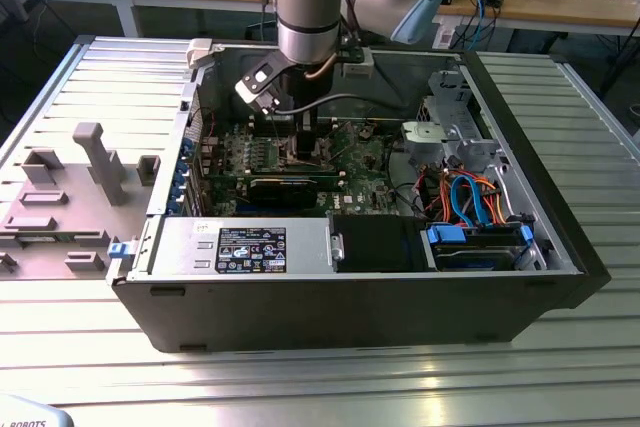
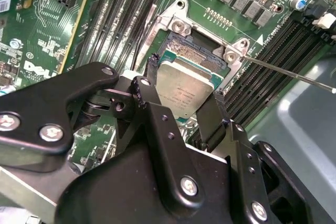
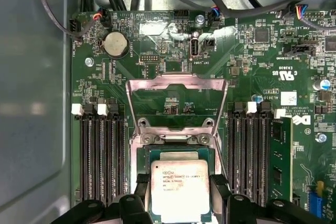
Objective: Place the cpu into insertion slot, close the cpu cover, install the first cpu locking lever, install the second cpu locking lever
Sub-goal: 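Place the cpu into insertion slot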
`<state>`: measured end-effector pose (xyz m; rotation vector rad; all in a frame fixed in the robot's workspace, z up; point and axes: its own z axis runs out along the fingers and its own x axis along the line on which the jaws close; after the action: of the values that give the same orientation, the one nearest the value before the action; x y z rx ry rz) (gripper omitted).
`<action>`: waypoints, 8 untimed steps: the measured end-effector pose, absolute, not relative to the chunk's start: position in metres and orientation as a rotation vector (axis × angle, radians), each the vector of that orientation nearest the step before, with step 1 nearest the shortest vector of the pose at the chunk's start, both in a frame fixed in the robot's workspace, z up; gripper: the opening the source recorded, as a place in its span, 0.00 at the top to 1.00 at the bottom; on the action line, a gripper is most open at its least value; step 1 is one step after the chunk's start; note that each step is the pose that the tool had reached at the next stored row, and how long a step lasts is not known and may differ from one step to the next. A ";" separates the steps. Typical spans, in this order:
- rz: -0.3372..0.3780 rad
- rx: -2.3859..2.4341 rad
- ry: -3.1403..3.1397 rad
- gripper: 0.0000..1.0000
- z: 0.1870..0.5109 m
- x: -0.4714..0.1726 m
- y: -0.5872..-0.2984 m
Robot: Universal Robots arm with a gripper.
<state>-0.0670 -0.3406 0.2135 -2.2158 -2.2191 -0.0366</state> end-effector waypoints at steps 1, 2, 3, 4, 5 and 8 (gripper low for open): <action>-0.037 -2.216 -2.219 0.46 0.212 -0.067 -0.341; -0.037 -2.217 -2.218 0.46 0.210 -0.068 -0.340; -0.037 -2.217 -2.218 0.46 0.209 -0.069 -0.341; -0.037 -2.217 -2.218 0.46 0.209 -0.069 -0.341; -0.037 -2.217 -2.218 0.46 0.208 -0.069 -0.341; -0.036 -2.217 -2.218 0.46 0.205 -0.069 -0.340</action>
<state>-0.0694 -0.3404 0.2055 -2.2173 -2.2182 -0.0360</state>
